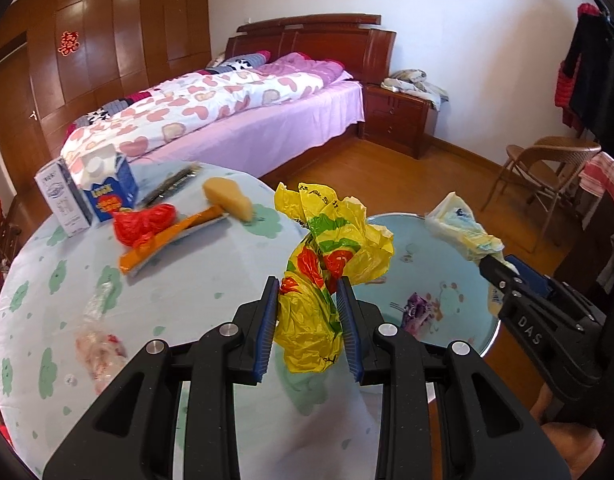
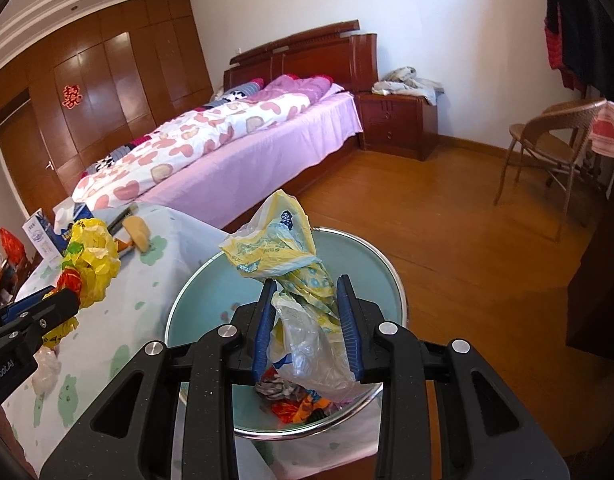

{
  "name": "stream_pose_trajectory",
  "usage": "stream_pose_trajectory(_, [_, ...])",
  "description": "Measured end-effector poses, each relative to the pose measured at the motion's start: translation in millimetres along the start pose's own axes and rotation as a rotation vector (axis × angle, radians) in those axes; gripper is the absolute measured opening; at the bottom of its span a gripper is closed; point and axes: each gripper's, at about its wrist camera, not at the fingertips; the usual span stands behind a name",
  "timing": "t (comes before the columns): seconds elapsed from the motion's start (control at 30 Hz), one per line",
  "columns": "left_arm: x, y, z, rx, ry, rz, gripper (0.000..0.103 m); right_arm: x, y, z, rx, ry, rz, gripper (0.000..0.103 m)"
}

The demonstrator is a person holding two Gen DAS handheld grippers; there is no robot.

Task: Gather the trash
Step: 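Open the right tool to drop the pale bag while the left tool drops the yellow bag into the bucket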

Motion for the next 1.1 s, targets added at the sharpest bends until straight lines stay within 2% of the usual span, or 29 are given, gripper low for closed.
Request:
stream_pose_trajectory(0.3, [17, 1, -13, 0.009, 0.005, 0.032, 0.03, 11, 4, -10, 0.015, 0.021, 0.033, 0.032])
stream_pose_trajectory(0.43, [23, 1, -14, 0.009, 0.009, 0.04, 0.03, 18, 3, -13, 0.012, -0.009, 0.049, 0.034])
stream_pose_trajectory(0.57, [27, 2, -16, 0.014, 0.008, 0.047, 0.03, 22, 5, -16, 0.023, -0.026, 0.058, 0.042])
stream_pose_trajectory(0.83, [34, 2, -19, 0.02, 0.013, 0.057, 0.03, 20, 4, -13, 0.021, -0.023, 0.048, 0.043])
stream_pose_trajectory(0.9, [34, 2, -20, 0.023, 0.013, 0.057, 0.03, 21, 5, -15, 0.027, -0.02, 0.057, 0.047])
stream_pose_trajectory(0.97, [35, 2, -21, 0.026, 0.014, 0.058, 0.03, 22, 4, -17, 0.039, -0.017, 0.059, 0.058])
stream_pose_trajectory(1.1, [37, 2, -23, 0.025, 0.013, 0.062, 0.03, 21, 2, -19, 0.052, -0.014, 0.054, 0.06])
Point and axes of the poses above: each gripper's, at about its wrist camera, not at the fingertips, and x roughly the way its jaws point, z to its left, y to its underside, and after that the axes turned 4 degrees about x, right-handed
